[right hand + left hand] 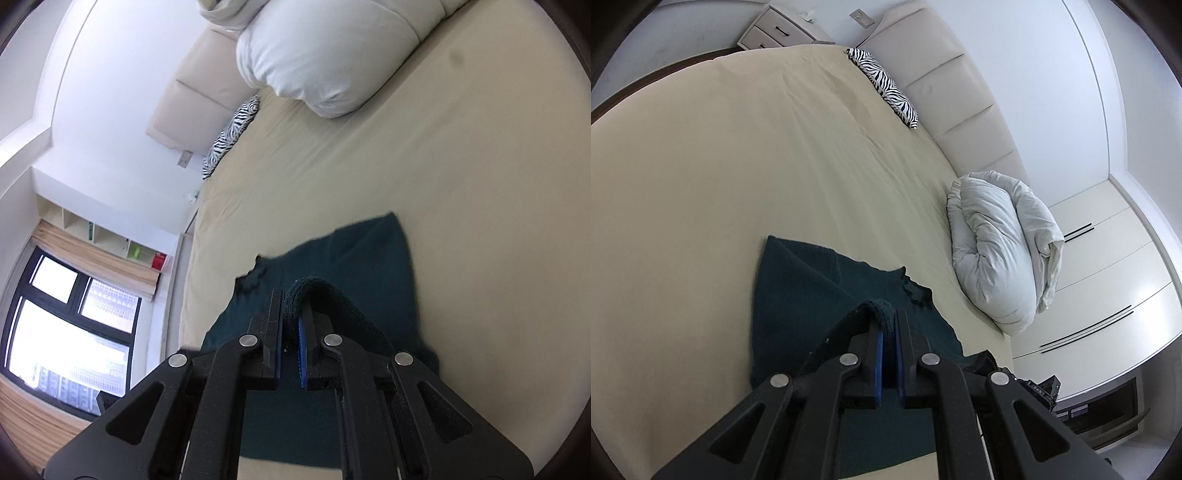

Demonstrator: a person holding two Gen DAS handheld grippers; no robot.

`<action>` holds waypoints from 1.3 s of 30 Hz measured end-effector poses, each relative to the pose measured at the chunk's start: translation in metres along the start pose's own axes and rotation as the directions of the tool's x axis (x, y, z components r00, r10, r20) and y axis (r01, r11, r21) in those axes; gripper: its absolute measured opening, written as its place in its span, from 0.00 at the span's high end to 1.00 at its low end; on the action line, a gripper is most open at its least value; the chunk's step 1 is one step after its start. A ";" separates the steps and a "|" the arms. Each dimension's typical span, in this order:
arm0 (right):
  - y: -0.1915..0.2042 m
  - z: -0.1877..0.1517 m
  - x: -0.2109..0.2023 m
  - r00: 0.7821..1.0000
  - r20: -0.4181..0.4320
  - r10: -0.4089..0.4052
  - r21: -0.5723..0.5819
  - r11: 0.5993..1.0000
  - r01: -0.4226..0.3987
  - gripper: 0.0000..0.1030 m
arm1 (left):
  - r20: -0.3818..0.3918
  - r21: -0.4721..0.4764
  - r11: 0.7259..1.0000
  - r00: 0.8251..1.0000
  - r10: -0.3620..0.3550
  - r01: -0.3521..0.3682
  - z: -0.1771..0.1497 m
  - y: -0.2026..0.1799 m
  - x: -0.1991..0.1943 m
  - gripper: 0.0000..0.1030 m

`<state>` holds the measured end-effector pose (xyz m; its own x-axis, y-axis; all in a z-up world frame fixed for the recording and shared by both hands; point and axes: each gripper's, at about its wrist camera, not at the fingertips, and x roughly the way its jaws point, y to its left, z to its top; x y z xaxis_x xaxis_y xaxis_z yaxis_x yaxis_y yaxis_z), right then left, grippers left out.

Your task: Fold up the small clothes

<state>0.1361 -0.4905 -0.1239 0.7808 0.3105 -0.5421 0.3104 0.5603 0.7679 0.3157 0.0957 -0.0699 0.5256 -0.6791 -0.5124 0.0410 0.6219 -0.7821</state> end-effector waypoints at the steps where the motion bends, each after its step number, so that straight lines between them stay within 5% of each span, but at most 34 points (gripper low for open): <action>1: -0.001 0.006 0.011 1.000 0.003 -0.015 0.005 1.000 0.015 0.95 | -0.001 0.001 1.000 1.000 0.011 -0.011 0.007 0.002 0.009 0.94; 11: -0.027 0.044 0.111 0.994 -0.008 -0.112 0.035 0.993 0.112 0.94 | -0.033 -0.019 0.990 0.990 0.139 -0.140 0.044 0.042 0.078 0.93; 15: -0.040 0.048 0.134 0.986 -0.017 -0.168 0.034 0.985 0.169 0.86 | -0.068 -0.046 0.985 0.985 0.161 -0.164 0.040 0.057 0.093 0.87; 16: -0.041 0.050 0.139 0.983 -0.018 -0.185 0.027 0.982 0.186 0.74 | -0.058 -0.056 0.988 0.988 0.140 -0.143 0.039 0.059 0.090 0.84; 17: -0.043 0.049 0.139 0.981 -0.010 -0.193 0.024 0.981 0.193 0.61 | -0.045 -0.057 0.989 0.990 0.134 -0.137 0.039 0.059 0.085 0.76; 19: -0.044 0.048 0.134 0.979 0.034 -0.199 0.018 0.980 0.198 0.53 | -0.022 -0.049 0.990 0.991 0.134 -0.135 0.037 0.055 0.075 0.63; 24: -0.046 0.037 0.112 0.970 0.061 -0.236 -0.030 0.971 0.238 0.53 | 0.026 -0.006 0.989 0.989 0.145 -0.145 0.028 0.044 0.048 0.51; 31: -0.031 -0.012 0.085 0.959 0.042 -0.281 -0.190 0.940 0.284 0.53 | 0.039 0.025 0.976 0.976 0.214 -0.215 0.000 0.056 0.024 0.48; 39: -0.014 -0.074 0.067 0.908 0.074 -0.412 -0.409 0.818 0.404 0.53 | 0.031 0.208 0.920 0.942 0.335 -0.334 -0.072 0.042 0.024 0.48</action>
<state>0.1437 -0.4204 -0.1962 0.6216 -0.0053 -0.7833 0.3474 0.8981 0.2697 0.2686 0.0773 -0.1400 0.5347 -0.4194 -0.7336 0.0387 0.8794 -0.4745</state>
